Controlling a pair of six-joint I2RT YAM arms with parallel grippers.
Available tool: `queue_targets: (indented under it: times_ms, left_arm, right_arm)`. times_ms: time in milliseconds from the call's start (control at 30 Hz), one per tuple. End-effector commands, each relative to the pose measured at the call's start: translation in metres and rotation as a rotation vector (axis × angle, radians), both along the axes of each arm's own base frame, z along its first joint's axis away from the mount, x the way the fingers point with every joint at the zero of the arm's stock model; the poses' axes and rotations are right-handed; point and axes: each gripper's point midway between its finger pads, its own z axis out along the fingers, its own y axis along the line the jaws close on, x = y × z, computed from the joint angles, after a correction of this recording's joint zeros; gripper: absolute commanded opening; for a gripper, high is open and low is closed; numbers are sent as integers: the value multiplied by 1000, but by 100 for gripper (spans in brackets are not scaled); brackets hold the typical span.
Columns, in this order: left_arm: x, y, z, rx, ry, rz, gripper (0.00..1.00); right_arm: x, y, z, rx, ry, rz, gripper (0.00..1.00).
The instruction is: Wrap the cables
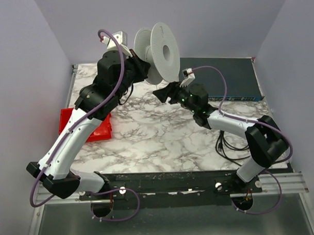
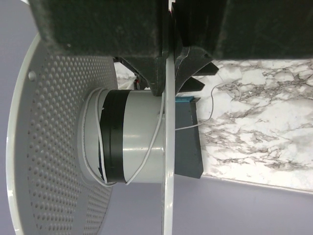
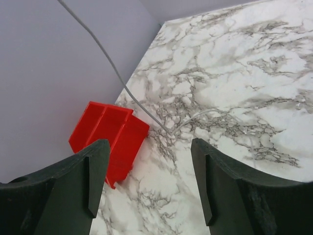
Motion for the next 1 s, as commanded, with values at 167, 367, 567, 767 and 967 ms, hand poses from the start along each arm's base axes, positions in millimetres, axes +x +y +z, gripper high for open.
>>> queue_targets:
  times_ms: [167,367,567,767,967]
  left_arm:
    - [-29,7,67,-137,-140,22,0]
    - [-37,2,78,-164,-144,6,0]
    - [-40,-4,83,-171,-146,-10,0]
    - [-44,-9,86,-184,-152,-26,0]
    - [-51,-13,90,-191,-158,-40,0]
  right_arm:
    - [44,2,1,1,-49,-171,75]
    - [58,-6,22,21,-100,-253,75]
    - [51,-9,34,-28,-122,-263,74]
    - [32,-12,32,-34,-119,-212,74]
    - [32,-13,37,-20,-141,-215,74]
